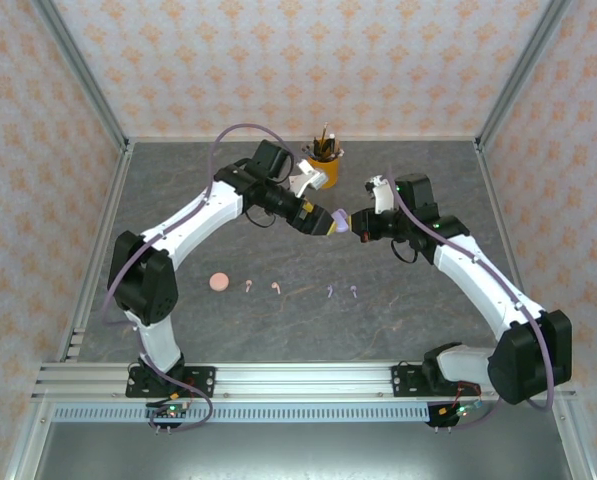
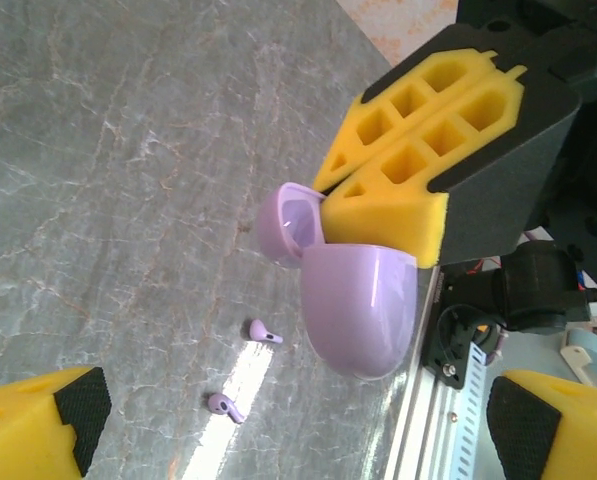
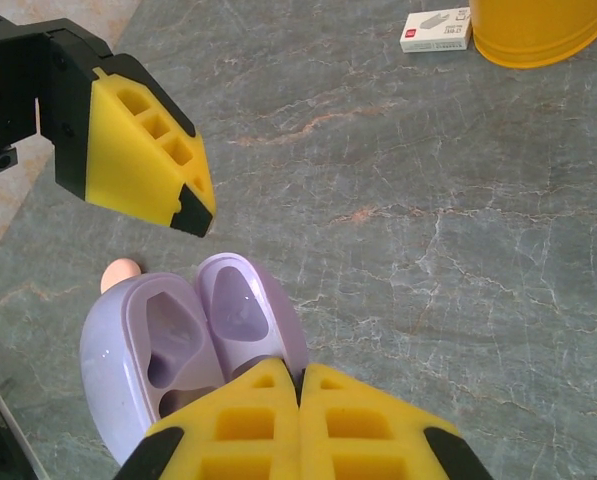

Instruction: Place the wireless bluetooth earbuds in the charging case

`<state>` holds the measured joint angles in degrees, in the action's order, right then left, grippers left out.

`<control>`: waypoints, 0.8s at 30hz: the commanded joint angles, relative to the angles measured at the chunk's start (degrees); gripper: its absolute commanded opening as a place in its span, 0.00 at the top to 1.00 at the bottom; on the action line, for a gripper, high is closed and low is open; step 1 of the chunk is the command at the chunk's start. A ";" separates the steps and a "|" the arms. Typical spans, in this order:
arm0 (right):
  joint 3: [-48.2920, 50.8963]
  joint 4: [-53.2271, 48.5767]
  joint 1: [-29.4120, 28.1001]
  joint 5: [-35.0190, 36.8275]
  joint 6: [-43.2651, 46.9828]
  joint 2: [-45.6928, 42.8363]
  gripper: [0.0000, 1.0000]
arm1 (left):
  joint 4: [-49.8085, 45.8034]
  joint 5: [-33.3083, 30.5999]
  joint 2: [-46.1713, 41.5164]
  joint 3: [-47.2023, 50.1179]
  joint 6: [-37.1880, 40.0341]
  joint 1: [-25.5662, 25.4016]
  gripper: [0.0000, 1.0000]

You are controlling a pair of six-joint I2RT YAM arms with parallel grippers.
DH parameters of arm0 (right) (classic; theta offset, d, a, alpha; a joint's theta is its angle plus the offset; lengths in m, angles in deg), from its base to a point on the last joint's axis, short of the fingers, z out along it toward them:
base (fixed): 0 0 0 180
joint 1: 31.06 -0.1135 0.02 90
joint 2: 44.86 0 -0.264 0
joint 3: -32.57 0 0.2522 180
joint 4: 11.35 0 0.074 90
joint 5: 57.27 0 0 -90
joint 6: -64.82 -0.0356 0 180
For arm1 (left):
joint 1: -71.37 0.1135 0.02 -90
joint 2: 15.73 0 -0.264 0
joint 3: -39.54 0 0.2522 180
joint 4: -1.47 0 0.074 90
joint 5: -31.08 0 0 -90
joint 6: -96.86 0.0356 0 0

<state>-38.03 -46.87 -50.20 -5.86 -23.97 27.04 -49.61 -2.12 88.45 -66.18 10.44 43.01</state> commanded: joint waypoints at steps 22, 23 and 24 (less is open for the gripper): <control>-0.40 2.99 -1.17 -2.89 1.36 2.01 1.00 | -5.31 11.20 7.55 -8.73 3.48 1.04 0.26; -0.42 3.04 -1.20 -2.85 1.37 2.08 1.00 | -6.02 11.52 7.77 -8.79 4.00 1.03 0.26; -0.42 3.04 -1.24 -2.85 1.35 2.11 1.00 | -6.39 11.88 7.94 -8.76 4.39 1.03 0.26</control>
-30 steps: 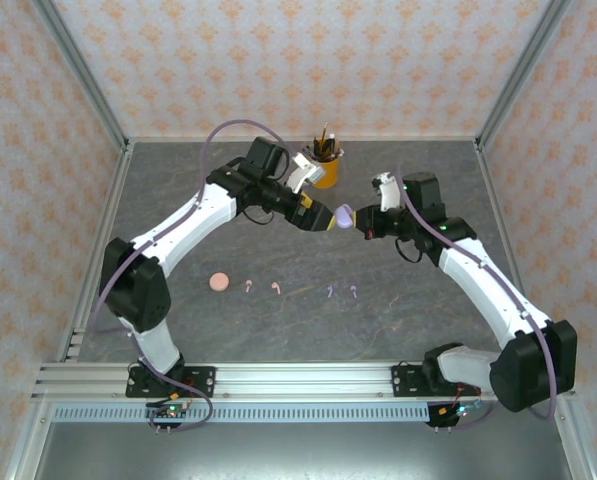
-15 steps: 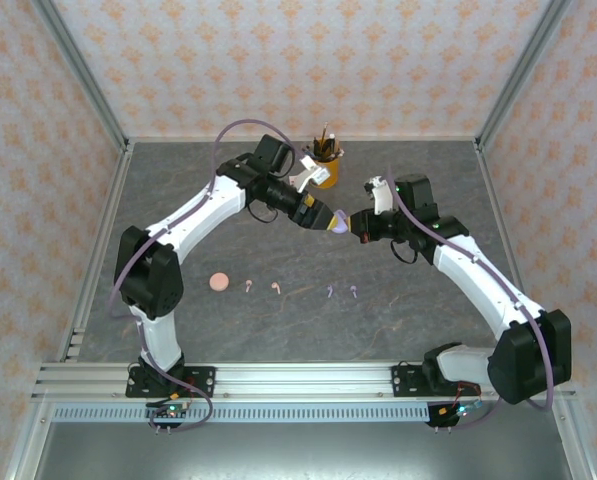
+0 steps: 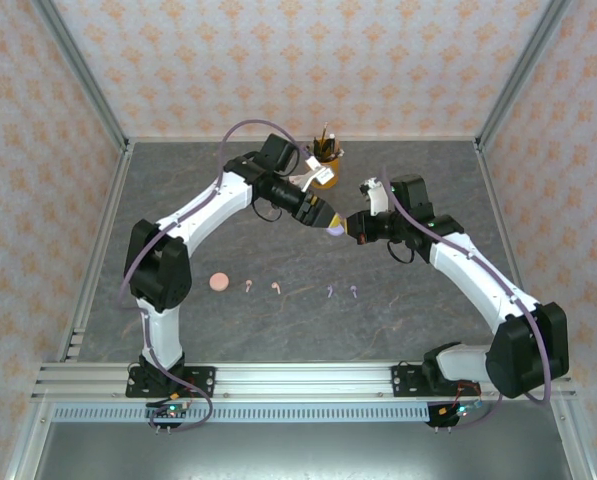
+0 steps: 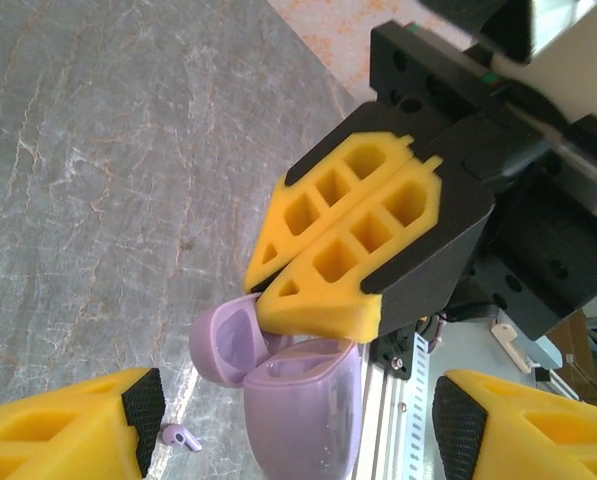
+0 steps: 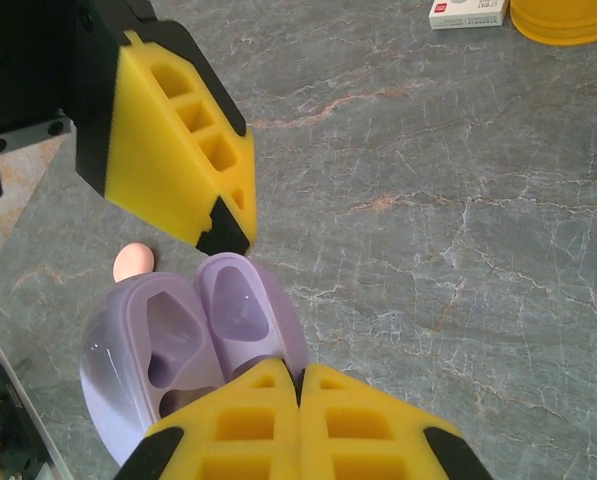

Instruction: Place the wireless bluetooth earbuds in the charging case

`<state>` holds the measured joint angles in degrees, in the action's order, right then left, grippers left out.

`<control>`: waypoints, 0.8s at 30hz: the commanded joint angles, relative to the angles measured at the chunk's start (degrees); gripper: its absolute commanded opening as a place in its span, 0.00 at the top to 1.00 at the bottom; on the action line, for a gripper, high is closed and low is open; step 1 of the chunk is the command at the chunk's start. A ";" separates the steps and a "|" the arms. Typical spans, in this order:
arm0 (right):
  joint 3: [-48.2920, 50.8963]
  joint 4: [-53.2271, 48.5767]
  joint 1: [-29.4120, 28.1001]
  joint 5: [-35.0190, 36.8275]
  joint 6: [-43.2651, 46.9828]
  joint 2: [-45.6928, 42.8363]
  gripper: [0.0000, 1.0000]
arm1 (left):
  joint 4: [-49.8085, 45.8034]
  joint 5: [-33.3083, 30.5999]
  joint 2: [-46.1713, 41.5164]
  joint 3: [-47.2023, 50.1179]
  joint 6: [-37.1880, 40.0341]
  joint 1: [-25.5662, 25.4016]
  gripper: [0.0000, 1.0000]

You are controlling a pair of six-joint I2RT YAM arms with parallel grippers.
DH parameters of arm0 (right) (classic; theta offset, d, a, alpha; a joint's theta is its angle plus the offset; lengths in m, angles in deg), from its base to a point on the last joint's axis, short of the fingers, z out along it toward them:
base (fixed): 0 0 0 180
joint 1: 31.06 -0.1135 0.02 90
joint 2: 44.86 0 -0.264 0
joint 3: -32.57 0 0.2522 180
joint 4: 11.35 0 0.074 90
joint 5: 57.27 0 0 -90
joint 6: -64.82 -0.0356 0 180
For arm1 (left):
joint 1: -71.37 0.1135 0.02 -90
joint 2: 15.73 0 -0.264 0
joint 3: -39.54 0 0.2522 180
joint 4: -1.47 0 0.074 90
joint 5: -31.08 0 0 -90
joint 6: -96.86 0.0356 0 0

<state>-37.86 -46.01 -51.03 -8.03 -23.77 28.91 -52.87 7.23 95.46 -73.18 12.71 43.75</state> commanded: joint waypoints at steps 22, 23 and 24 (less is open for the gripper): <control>-1.34 0.79 -0.44 -1.47 2.69 1.28 1.00 | -9.55 7.15 3.94 -5.24 7.54 0.19 0.44; -1.39 0.79 -0.43 -1.59 2.73 1.37 1.00 | -9.84 7.19 3.94 -5.38 7.77 0.19 0.44; -1.49 0.78 -0.44 -1.64 2.73 1.46 1.00 | -10.14 7.24 3.89 -5.40 8.03 0.19 0.44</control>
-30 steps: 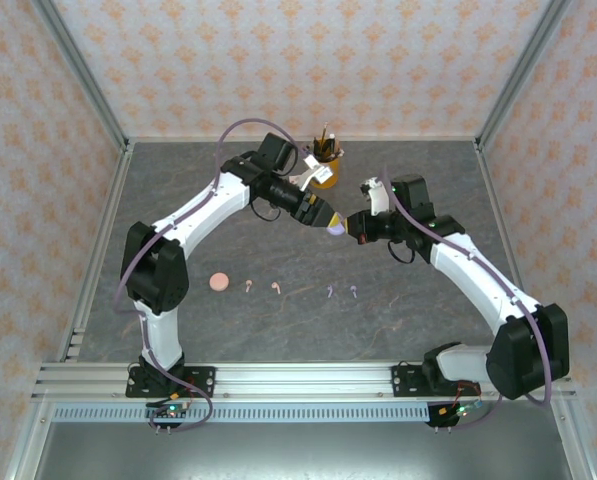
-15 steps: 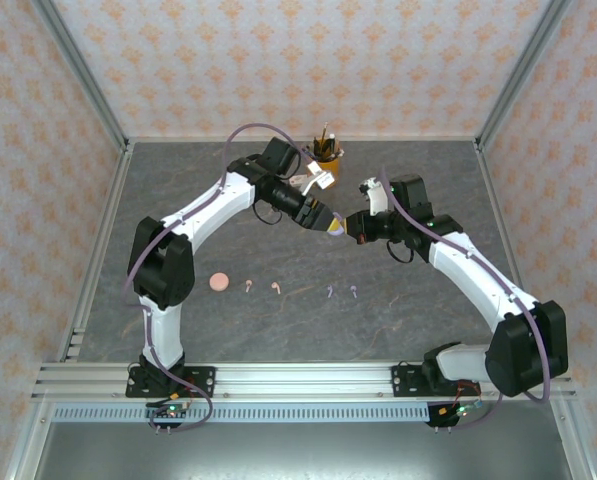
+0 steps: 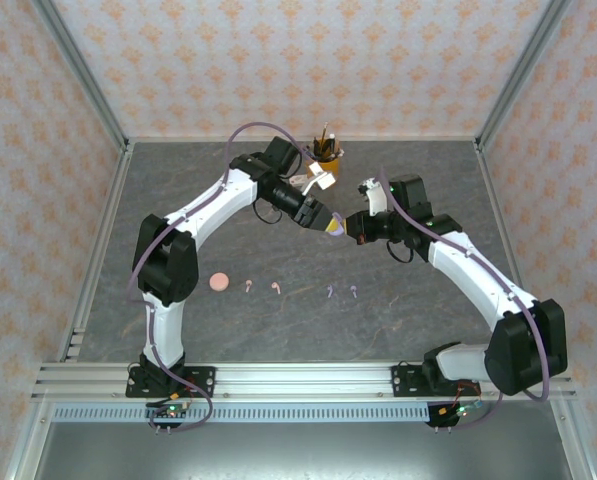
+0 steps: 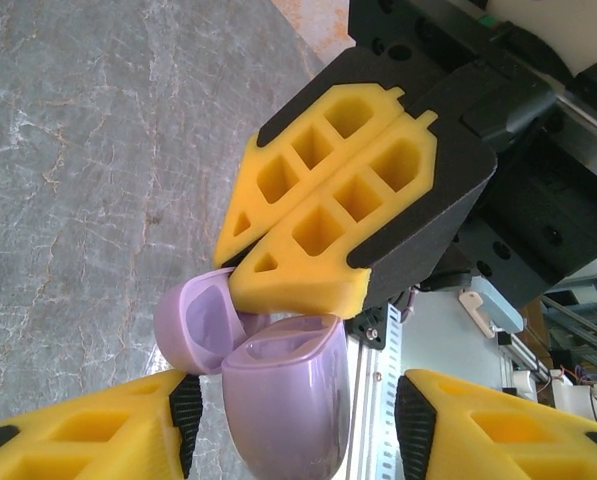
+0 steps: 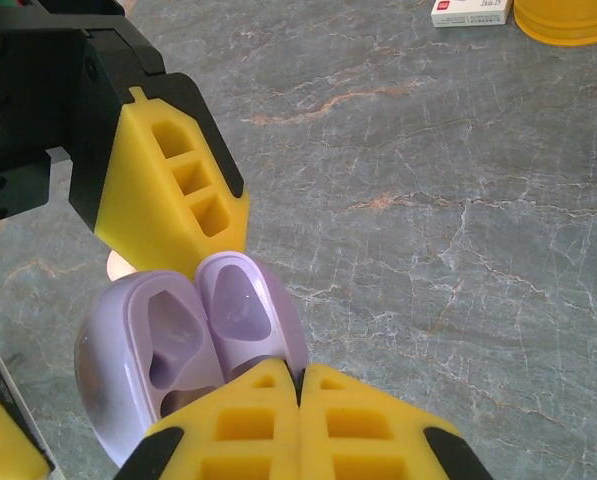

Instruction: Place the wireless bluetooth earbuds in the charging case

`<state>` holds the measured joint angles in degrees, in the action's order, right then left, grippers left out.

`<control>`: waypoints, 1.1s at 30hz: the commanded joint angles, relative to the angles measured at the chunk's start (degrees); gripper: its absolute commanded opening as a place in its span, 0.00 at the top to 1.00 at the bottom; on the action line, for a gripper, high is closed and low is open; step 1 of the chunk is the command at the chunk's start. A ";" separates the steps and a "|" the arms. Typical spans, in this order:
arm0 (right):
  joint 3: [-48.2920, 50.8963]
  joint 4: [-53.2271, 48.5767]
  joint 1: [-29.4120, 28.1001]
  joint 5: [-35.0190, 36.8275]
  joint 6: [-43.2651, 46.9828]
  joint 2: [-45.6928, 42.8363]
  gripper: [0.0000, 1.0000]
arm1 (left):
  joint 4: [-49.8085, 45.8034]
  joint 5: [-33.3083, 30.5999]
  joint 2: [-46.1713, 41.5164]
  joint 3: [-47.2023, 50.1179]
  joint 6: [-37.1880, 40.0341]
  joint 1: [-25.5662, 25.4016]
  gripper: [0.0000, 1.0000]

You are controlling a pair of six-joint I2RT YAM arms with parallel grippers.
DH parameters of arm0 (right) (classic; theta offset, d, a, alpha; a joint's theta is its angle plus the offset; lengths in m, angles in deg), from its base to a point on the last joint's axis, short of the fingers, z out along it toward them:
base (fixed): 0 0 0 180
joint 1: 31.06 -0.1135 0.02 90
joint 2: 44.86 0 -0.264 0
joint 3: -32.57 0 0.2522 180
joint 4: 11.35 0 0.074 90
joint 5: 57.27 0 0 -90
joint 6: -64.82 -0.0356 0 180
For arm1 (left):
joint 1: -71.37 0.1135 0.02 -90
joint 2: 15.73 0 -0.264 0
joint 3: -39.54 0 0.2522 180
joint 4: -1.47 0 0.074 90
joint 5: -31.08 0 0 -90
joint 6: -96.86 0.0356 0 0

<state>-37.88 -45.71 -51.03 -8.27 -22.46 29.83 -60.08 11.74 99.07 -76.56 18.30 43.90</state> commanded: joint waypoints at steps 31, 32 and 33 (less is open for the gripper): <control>-1.41 0.47 -0.86 -1.05 1.65 1.02 1.00 | -6.20 2.72 3.59 -4.79 4.28 -0.92 0.57; -1.41 0.47 -0.88 -1.09 1.59 0.98 1.00 | -6.18 2.74 3.59 -4.84 4.22 -0.90 0.58; -1.41 0.39 -0.87 -1.04 1.62 1.04 1.00 | -6.17 2.82 3.59 -4.81 4.25 -0.88 0.60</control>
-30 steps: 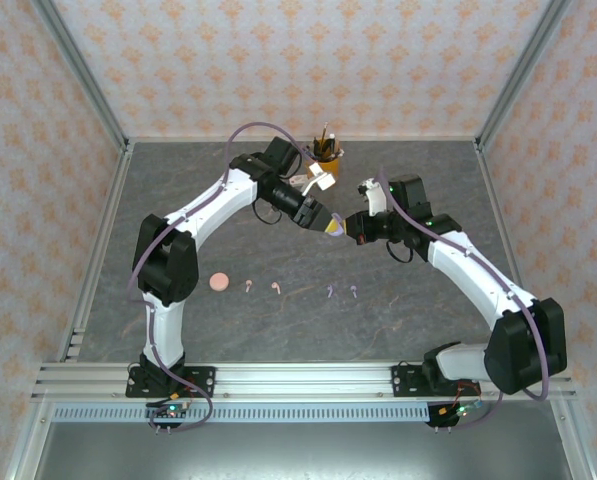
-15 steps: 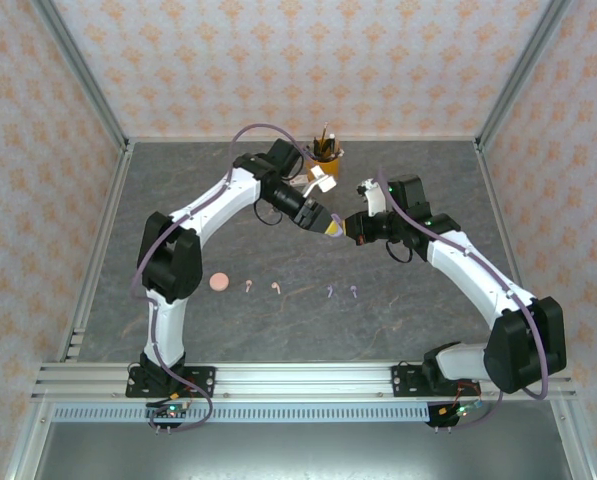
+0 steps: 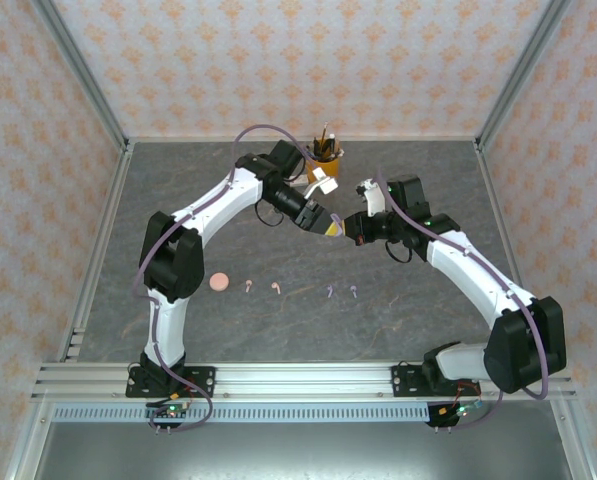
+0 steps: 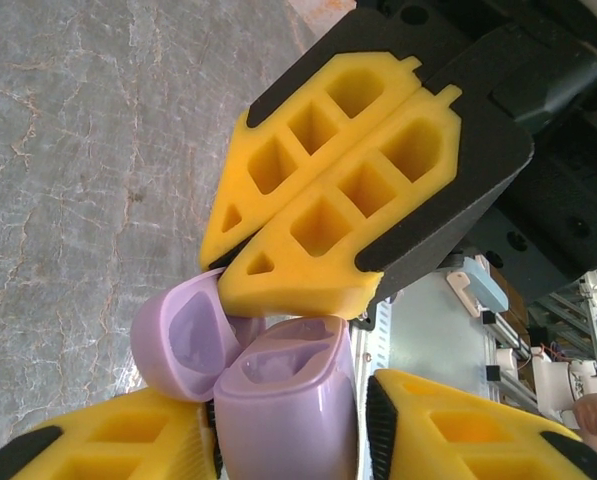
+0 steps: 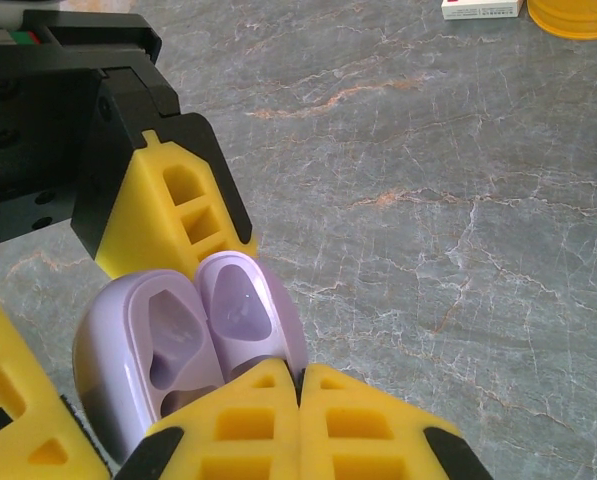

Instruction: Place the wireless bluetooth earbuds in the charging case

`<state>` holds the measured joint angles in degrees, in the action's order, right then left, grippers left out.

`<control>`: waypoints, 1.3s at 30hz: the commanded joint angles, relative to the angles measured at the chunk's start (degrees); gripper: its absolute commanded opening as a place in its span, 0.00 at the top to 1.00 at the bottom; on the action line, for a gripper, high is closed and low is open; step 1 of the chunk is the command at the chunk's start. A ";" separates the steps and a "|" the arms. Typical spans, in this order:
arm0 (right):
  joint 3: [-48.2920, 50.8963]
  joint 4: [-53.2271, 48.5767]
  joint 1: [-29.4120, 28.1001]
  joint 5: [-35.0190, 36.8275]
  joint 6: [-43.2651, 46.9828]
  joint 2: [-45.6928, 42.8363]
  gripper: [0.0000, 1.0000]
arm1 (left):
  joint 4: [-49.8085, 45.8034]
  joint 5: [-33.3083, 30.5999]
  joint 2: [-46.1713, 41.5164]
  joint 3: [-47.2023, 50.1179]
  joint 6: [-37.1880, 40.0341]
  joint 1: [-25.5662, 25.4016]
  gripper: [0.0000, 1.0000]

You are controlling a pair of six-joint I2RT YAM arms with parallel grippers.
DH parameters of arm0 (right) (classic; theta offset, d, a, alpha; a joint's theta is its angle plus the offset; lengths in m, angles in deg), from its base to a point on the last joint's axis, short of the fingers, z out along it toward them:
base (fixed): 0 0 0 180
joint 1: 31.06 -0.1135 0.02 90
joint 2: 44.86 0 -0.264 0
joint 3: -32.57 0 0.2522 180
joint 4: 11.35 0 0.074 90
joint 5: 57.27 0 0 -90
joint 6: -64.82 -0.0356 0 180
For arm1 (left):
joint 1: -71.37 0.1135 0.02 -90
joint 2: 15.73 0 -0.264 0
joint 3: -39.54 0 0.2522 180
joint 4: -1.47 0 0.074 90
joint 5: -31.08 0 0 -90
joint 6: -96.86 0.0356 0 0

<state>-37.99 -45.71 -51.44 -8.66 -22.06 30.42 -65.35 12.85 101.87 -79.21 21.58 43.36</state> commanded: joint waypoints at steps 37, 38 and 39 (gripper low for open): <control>13.63 -7.00 -0.67 24.34 -25.50 -21.41 0.28 | 45.71 -43.03 -28.11 35.62 -16.72 -7.26 1.00; 14.36 -7.19 -0.67 25.55 -26.82 -21.32 0.28 | 46.50 -45.57 -28.42 36.18 -16.81 -7.93 1.00; 15.11 -7.05 -0.63 25.82 -27.40 -21.32 0.28 | 46.99 -47.48 -28.56 36.57 -16.78 -8.47 1.00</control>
<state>-24.26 -51.72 -51.66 13.24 -44.71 9.70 -25.00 -23.43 74.63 -44.00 6.48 35.95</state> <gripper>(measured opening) 0.715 0.207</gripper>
